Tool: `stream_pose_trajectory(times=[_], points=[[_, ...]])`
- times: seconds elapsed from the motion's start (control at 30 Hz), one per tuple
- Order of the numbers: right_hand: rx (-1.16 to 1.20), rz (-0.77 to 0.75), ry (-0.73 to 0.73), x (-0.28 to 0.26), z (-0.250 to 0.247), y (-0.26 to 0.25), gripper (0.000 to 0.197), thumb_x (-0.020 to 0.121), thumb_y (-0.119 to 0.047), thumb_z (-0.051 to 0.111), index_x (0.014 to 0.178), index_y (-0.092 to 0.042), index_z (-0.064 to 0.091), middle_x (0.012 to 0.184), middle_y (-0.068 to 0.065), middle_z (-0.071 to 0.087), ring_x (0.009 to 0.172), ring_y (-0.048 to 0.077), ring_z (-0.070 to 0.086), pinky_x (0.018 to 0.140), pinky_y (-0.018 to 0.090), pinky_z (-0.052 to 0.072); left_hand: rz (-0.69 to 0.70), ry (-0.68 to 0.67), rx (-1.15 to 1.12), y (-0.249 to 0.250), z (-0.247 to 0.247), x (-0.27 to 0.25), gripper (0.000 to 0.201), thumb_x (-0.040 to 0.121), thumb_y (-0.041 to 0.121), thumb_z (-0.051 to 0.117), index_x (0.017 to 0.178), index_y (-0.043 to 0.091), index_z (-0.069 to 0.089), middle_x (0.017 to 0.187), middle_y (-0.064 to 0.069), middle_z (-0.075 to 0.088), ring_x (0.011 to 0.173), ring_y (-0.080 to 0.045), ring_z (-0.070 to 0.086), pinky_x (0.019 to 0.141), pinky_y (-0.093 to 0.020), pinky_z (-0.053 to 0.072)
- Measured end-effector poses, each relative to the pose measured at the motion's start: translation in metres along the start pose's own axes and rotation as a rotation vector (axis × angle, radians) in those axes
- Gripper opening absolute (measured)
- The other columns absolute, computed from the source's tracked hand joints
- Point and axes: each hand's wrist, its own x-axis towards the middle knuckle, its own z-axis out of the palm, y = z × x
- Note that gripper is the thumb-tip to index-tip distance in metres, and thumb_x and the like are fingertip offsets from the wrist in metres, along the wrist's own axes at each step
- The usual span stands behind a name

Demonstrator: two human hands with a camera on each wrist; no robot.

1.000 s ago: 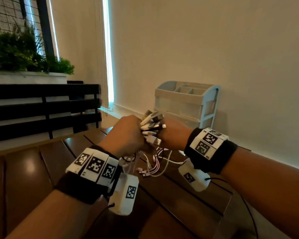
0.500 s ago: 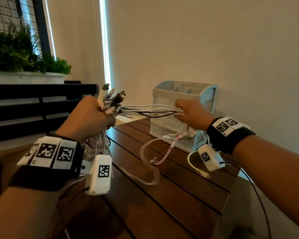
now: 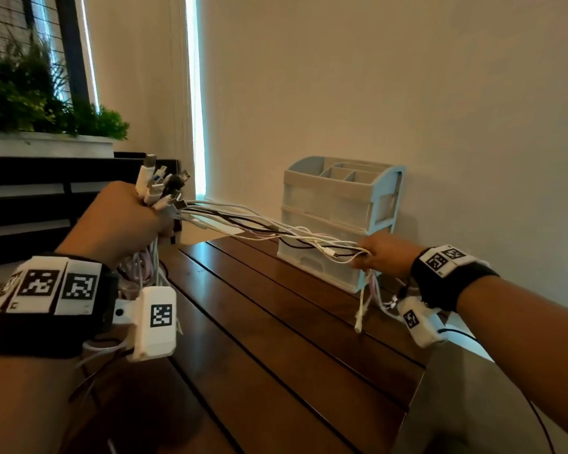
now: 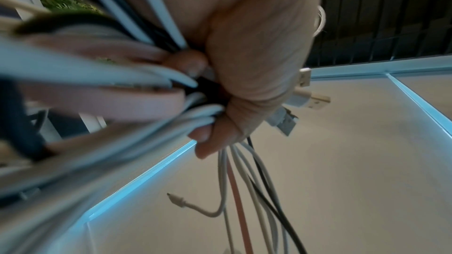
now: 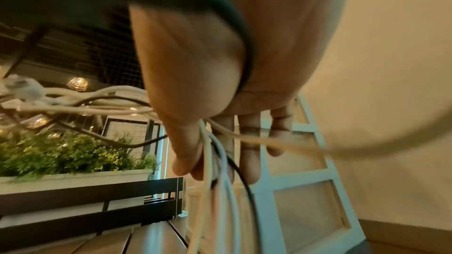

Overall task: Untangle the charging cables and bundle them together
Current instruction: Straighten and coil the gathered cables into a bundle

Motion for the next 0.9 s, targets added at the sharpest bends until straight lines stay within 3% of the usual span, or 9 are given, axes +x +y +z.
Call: stream_pose_trajectory(times=[0.13, 0.23, 0.33, 0.47, 0.53, 0.63, 0.73, 0.8, 0.9], points=[[-0.06, 0.023, -0.003, -0.003, 0.005, 0.007, 0.017, 0.089, -0.039, 0.064, 0.08, -0.027, 0.056, 0.081, -0.002, 0.055, 0.075, 0.015, 0.052, 0.071, 0.029, 0.038, -0.025, 0.012, -0.008, -0.001, -0.001, 0.001, 0.007, 0.074, 0.004, 0.071, 0.071, -0.001, 0.067, 0.074, -0.021, 0.064, 0.064, -0.028, 0.056, 0.057, -0.031, 0.042], [-0.114, 0.166, 0.019, -0.004, 0.008, 0.018, 0.029, 0.081, -0.05, 0.068, 0.076, -0.023, 0.06, 0.082, 0.002, 0.058, 0.077, 0.018, 0.055, 0.069, 0.031, 0.042, 0.003, -0.034, -0.002, 0.004, 0.008, -0.003, 0.005, 0.072, 0.003, 0.072, 0.069, 0.002, 0.067, 0.074, -0.019, 0.064, 0.064, -0.027, 0.056, 0.056, -0.03, 0.041], [0.218, 0.271, 0.148, -0.006, 0.008, 0.026, 0.037, 0.071, -0.039, 0.082, 0.085, -0.009, 0.064, 0.088, 0.003, 0.063, 0.082, 0.019, 0.058, 0.072, 0.032, 0.047, 0.015, -0.076, -0.005, 0.008, 0.022, -0.006, 0.004, 0.07, 0.002, 0.072, 0.069, 0.002, 0.068, 0.071, -0.017, 0.064, 0.062, -0.027, 0.057, 0.053, -0.028, 0.041], [0.795, 0.371, 0.258, -0.012, 0.0, 0.015, 0.019, 0.084, -0.008, 0.071, 0.086, -0.005, 0.052, 0.069, 0.011, 0.055, 0.045, 0.013, 0.055, 0.046, 0.026, 0.053, 0.051, -0.089, -0.008, 0.009, 0.032, -0.008, 0.004, 0.07, 0.003, 0.071, 0.067, 0.004, 0.069, 0.07, -0.016, 0.065, 0.062, -0.025, 0.056, 0.053, -0.027, 0.039], [0.81, 0.374, 0.289, -0.017, -0.009, 0.007, 0.014, 0.088, -0.007, 0.066, 0.086, -0.007, 0.052, 0.07, 0.011, 0.056, 0.043, 0.012, 0.055, 0.047, 0.026, 0.055, 0.059, -0.091, -0.007, 0.009, 0.033, -0.008, 0.003, 0.069, 0.003, 0.071, 0.066, 0.003, 0.069, 0.069, -0.016, 0.065, 0.062, -0.025, 0.056, 0.053, -0.027, 0.039], [0.649, 0.205, 0.302, -0.029, -0.024, -0.019, 0.015, 0.082, -0.015, 0.073, 0.09, -0.012, 0.061, 0.086, 0.007, 0.065, 0.063, 0.013, 0.062, 0.06, 0.026, 0.057, 0.083, -0.11, -0.002, 0.01, 0.033, -0.01, 0.007, 0.069, 0.003, 0.07, 0.065, 0.0, 0.066, 0.067, -0.019, 0.063, 0.058, -0.026, 0.053, 0.052, -0.027, 0.039], [0.519, -0.147, 0.219, -0.04, -0.035, -0.068, 0.057, 0.069, -0.032, 0.083, 0.119, -0.025, 0.057, 0.115, -0.005, 0.063, 0.103, 0.005, 0.06, 0.089, 0.023, 0.051, 0.147, -0.161, 0.03, 0.017, 0.036, -0.012, 0.012, 0.069, 0.002, 0.069, 0.059, -0.001, 0.062, 0.059, -0.016, 0.059, 0.054, -0.023, 0.05, 0.05, -0.026, 0.037], [0.476, -0.322, 0.147, -0.04, -0.038, -0.108, 0.087, 0.064, -0.037, 0.086, 0.138, -0.033, 0.04, 0.136, -0.009, 0.051, 0.123, 0.004, 0.047, 0.096, 0.018, 0.038, 0.192, -0.196, 0.057, 0.022, 0.038, -0.016, 0.017, 0.068, 0.001, 0.069, 0.054, 0.002, 0.061, 0.052, -0.012, 0.058, 0.05, -0.023, 0.05, 0.05, -0.027, 0.039], [0.382, -0.412, 0.095, -0.026, -0.028, -0.156, 0.095, 0.064, -0.037, 0.086, 0.143, -0.035, 0.034, 0.142, -0.009, 0.047, 0.125, 0.007, 0.043, 0.097, 0.02, 0.033, 0.264, -0.256, 0.126, 0.03, 0.04, -0.022, 0.015, 0.066, 0.002, 0.072, 0.055, 0.007, 0.063, 0.052, -0.007, 0.06, 0.05, -0.019, 0.054, 0.049, -0.026, 0.041]])
